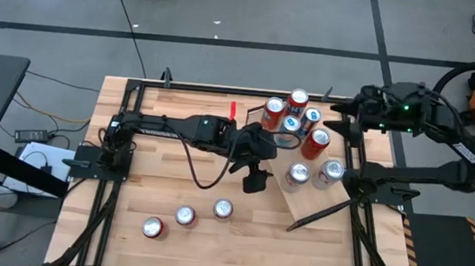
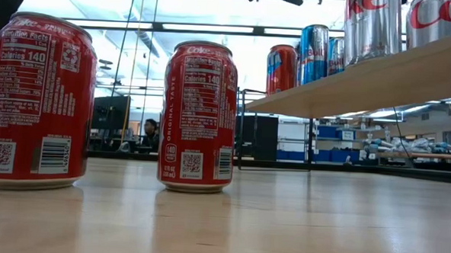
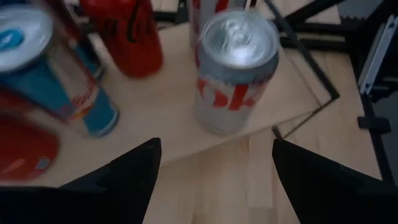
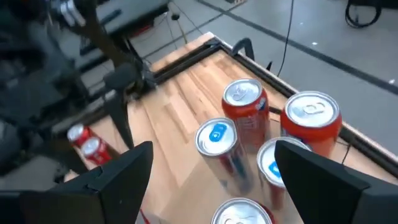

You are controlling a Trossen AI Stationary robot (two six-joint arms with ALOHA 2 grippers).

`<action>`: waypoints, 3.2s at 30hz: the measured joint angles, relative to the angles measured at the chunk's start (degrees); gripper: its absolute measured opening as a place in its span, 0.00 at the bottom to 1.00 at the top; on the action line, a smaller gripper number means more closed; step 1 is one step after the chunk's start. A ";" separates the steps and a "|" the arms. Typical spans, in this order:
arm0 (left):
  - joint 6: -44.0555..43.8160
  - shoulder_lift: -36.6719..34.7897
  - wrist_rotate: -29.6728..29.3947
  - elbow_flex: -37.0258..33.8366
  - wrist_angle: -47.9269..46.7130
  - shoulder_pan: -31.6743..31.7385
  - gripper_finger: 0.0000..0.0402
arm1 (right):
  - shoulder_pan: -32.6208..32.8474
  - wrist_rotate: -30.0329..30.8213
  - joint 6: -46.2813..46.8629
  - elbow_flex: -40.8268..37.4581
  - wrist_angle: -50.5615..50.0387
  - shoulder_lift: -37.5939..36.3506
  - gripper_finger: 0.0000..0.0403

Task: Place canned beverage on shelf
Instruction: Put the dark red soda can aligned with the other dark red soda can on the shelf

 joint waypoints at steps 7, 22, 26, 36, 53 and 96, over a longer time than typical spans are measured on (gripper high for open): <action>-2.13 -0.69 -0.17 -0.09 -2.78 0.52 0.79 | 6.02 6.32 -8.37 3.90 0.35 4.13 0.86; -17.69 -5.94 2.80 0.00 -19.00 -6.17 0.79 | 16.28 1.05 -16.57 5.28 9.45 17.15 0.86; -22.01 -5.96 2.95 -0.04 -21.15 -9.09 0.79 | 18.20 0.69 -18.54 5.28 12.95 20.88 0.86; -21.68 -5.96 0.88 -0.04 -24.65 -14.56 0.79 | 21.98 4.73 -17.67 5.28 15.68 23.81 0.86; -9.70 -6.48 -0.03 -0.02 -28.10 -19.87 0.68 | 25.09 9.41 6.16 5.28 17.25 24.54 0.86; -60.84 -15.21 9.06 -25.76 -28.56 -35.72 0.86 | 34.54 16.91 -5.71 5.26 21.30 24.68 0.86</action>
